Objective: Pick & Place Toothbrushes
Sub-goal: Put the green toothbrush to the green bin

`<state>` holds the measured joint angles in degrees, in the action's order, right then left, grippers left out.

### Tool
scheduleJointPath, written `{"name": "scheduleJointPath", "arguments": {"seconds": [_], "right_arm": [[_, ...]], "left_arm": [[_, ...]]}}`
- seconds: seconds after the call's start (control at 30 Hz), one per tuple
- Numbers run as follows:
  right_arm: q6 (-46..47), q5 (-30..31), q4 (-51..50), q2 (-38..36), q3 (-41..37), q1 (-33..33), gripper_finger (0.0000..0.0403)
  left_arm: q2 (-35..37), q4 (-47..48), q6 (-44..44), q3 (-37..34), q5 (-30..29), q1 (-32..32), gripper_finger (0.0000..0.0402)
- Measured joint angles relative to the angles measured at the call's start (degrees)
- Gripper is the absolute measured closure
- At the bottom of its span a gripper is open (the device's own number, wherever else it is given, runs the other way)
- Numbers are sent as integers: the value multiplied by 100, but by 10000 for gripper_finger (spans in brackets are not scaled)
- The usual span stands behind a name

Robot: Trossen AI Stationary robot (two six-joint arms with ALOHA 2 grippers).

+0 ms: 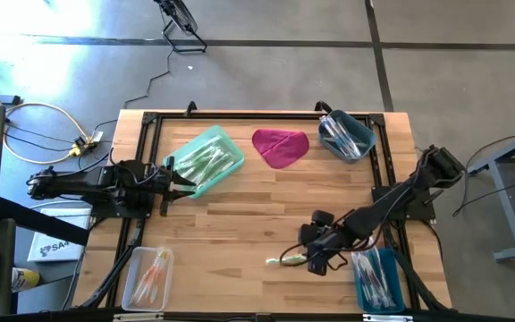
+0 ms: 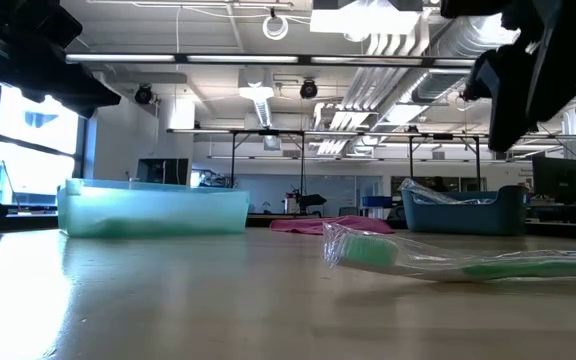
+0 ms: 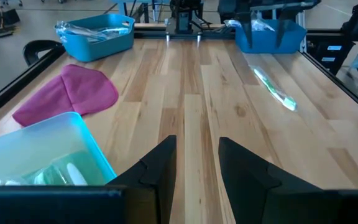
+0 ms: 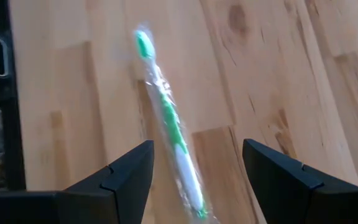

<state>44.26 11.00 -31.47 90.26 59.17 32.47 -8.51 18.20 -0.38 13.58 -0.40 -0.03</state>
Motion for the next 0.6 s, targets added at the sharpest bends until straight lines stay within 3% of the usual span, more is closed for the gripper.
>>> {"name": "scheduleJointPath", "arguments": {"seconds": [0.23, 0.47, 0.6], "right_arm": [[352, -44, 421, 3, -488, 7, 164], [403, -100, 1765, 4, -1067, 8, 164], [405, -81, 1940, 8, -1249, 17, 164]], "left_arm": [[0, 1, 13, 0, -2, 0, 286], [0, 157, 13, 0, -2, 0, 286], [-2, 306, 13, 0, -4, 0, 286]]}}
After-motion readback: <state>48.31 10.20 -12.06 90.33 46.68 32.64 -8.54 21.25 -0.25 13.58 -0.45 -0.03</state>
